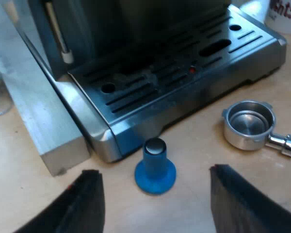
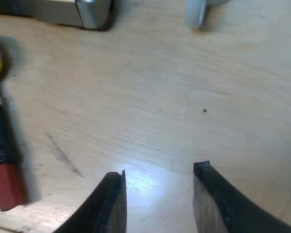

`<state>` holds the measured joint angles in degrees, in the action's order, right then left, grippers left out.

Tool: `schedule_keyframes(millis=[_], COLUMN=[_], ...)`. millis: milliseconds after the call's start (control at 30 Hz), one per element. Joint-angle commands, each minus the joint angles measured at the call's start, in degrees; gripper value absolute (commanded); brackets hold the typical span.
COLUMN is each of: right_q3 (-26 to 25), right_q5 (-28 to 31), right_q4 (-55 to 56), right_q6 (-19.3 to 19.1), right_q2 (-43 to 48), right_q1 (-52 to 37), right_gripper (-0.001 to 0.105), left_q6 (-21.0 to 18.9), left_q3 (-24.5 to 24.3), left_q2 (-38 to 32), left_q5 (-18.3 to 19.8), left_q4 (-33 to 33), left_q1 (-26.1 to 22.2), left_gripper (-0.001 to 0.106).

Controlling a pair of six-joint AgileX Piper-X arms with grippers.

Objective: Put the handle in the coffee machine

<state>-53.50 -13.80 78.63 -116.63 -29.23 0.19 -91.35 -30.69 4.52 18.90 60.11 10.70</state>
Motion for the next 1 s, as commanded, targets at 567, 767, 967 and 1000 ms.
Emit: schedule_keyframes(millis=[567, 767, 967, 1000], right_q3=[-3.0, -3.0, -3.0, -3.0], right_q5=[1.6, 9.0, 10.6, 10.6], right_q4=[-4.8, -10.7, -12.0, -11.9], right_q6=[-2.3, 4.5, 14.0, 15.9], right_q2=[-16.8, -20.9, -25.4, -26.4], right_q1=[18.5, 30.9, 37.2, 37.8], right_gripper=[0.036, 0.036, 0.036, 0.036], left_q6=[6.8, 10.5, 11.5, 12.1], left_q3=[-0.3, -0.3, -0.3, -0.3], left_q2=[16.6, 21.2, 24.7, 25.3], left_q5=[11.8, 14.1, 15.2, 16.2], left_q4=[-3.7, -4.8, -4.8, -4.8], left_q1=[2.5, 6.7, 12.5, 13.9], left_gripper=[0.052, 0.052, 0.052, 0.052])
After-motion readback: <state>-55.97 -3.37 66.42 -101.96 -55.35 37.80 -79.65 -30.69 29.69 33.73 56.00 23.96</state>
